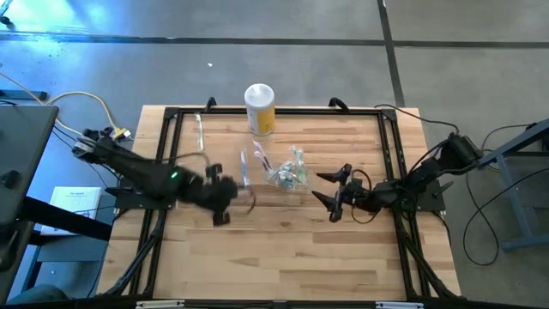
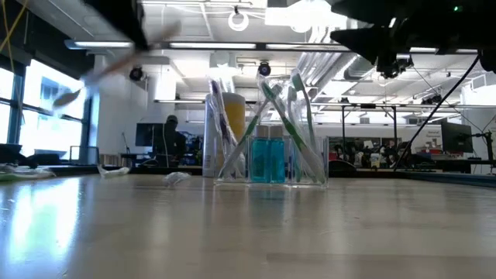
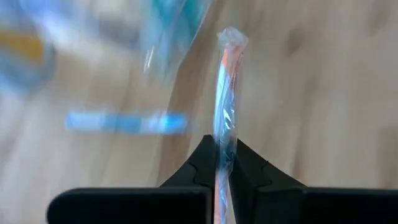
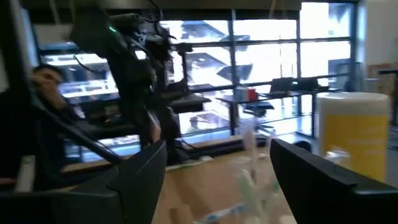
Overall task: Pick & Place toothbrushing station
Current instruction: Put the orange toothbrush into the right section of the transparent organizer
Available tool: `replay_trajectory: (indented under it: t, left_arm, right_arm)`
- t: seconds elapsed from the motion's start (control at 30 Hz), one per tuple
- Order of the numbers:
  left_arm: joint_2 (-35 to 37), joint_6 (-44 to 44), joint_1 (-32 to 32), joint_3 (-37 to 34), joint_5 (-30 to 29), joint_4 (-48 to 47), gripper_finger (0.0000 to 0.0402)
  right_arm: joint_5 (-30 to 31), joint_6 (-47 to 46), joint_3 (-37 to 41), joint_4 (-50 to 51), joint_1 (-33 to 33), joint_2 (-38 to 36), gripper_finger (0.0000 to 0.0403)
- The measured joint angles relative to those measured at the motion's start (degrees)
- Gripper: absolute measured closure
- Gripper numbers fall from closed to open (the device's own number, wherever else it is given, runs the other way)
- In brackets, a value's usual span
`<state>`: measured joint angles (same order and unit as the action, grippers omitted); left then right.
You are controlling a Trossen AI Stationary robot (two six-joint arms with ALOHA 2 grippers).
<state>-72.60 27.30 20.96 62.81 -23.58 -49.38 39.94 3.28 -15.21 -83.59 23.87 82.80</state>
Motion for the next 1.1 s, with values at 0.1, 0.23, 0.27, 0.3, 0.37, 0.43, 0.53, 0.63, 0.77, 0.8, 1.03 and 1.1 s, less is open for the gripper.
replay_trajectory:
  t: [0.1, 0.23, 0.27, 0.3, 0.37, 0.43, 0.53, 0.63, 0.77, 0.8, 1.03, 1.1]
  left_arm:
    - [-0.1, -3.6, 9.9, 5.1, -9.1, 1.2, 0.0392]
    - [-1.7, -24.0, 20.9, 7.5, -20.2, 13.4, 0.0392]
    - [-2.5, -31.4, 22.9, 7.5, -21.1, 17.1, 0.0392]
    - [-3.5, -39.1, 24.7, 7.5, -22.0, 21.1, 0.0392]
    - [-6.5, -53.8, 27.1, 7.5, -22.4, 27.0, 0.0392]
    - [-10.3, -67.4, 28.0, 7.5, -23.0, 31.7, 0.0392]
    - [-16.1, -86.4, 27.8, 7.5, -24.0, 36.0, 0.0391]
    - [-22.0, -105.6, 26.1, 7.4, -24.4, 39.7, 0.0379]
    - [-28.6, -118.3, 23.5, 9.5, -26.6, 49.6, 0.0373]
    - [-29.7, -120.0, 22.9, 10.7, -26.7, 49.9, 0.0375]
    - [-32.0, -123.0, 21.5, 15.5, -26.4, 45.5, 0.0392]
    - [-32.0, -122.0, 20.8, 15.5, -26.2, 45.0, 0.0390]
  right_arm:
    - [-4.2, -1.7, -0.1, 0.3, 0.9, -1.3, 0.0125]
    - [-12.9, -7.9, -0.1, 0.3, 0.4, -2.3, 0.0125]
    - [-15.2, -10.0, -0.1, 0.3, -0.1, -2.3, 0.0125]
    - [-17.4, -12.4, -0.1, 0.4, -0.7, -2.3, 0.0125]
    - [-22.4, -17.3, -0.3, 0.9, -2.0, -2.3, 0.0125]
    - [-26.8, -22.6, -0.9, 2.0, -3.4, -2.3, 0.0125]
    - [-32.9, -31.8, -2.5, 6.5, -5.4, -2.3, 0.0125]
    - [-37.7, -38.2, -5.1, 12.0, -6.9, -1.8, 0.0125]
    - [-38.4, -39.9, -8.7, 18.8, -7.1, -0.1, 0.0125]
    - [-38.5, -39.7, -9.5, 19.1, -7.1, 0.5, 0.0125]
    - [-40.1, -36.0, -13.1, 18.8, -5.5, 3.9, 0.0125]
    - [-40.4, -34.9, -14.0, 18.7, -5.1, 4.6, 0.0125]
